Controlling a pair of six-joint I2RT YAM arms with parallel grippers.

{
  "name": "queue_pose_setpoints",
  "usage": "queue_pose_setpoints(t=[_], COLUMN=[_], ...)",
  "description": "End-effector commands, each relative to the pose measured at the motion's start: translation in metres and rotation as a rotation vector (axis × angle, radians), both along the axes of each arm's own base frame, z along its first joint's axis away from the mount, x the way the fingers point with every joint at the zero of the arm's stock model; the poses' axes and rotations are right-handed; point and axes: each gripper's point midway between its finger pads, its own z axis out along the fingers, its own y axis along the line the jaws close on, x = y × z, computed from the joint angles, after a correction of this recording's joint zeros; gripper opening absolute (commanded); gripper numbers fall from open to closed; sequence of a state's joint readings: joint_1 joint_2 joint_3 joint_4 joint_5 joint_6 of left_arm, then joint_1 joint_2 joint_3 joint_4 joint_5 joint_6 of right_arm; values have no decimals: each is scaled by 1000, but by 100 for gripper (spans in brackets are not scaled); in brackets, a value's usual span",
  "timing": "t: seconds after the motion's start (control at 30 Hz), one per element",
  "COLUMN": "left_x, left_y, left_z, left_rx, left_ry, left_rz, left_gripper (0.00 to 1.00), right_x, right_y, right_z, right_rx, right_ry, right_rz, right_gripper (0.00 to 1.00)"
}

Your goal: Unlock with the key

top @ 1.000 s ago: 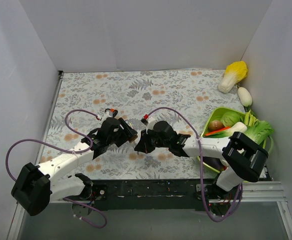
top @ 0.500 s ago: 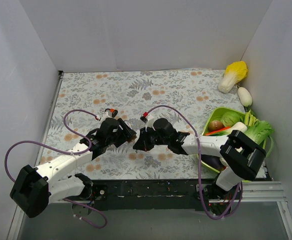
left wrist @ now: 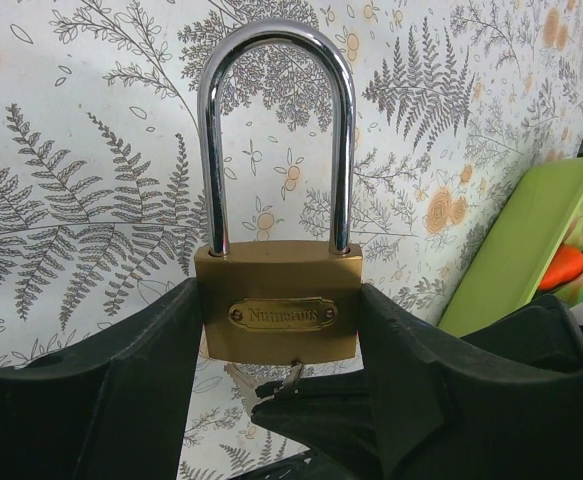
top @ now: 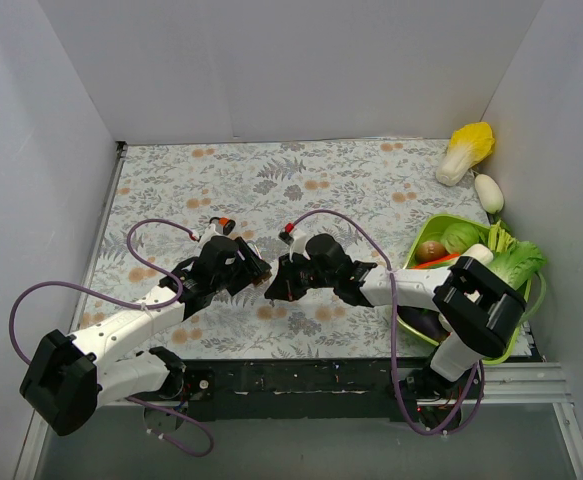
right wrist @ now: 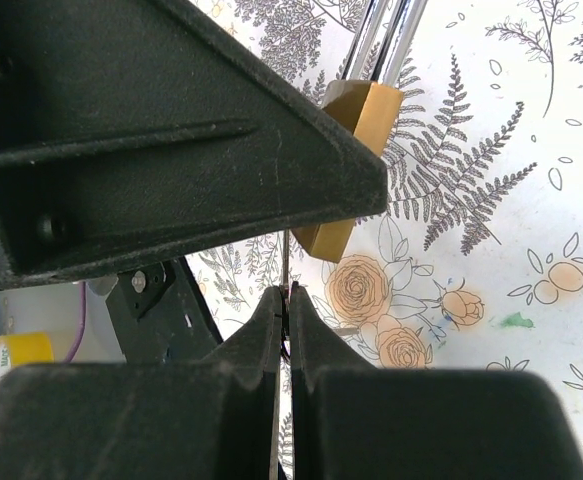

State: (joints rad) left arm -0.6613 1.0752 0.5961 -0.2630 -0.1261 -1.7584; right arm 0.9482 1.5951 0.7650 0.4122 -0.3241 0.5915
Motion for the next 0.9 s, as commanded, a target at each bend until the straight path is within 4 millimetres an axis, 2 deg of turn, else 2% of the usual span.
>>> queue_pose_setpoints(t=[0.0,0.5,0.87], left_x=[14,20,19], left_y=[-6,-4,-3], left_z=[38,41,44], left_rx=[-58,-40,-50], left_ry=[-103,-112,-116], left_rz=[15,31,31], left_gripper=[0,0,0], right_x=[5,-1,3], right_y=[9,7,9], right_z=[17,8,6], right_rx=[52,48,43], right_ry=[-27,0,-1], right_rz=[15,29,26], right_gripper=[1,1,1])
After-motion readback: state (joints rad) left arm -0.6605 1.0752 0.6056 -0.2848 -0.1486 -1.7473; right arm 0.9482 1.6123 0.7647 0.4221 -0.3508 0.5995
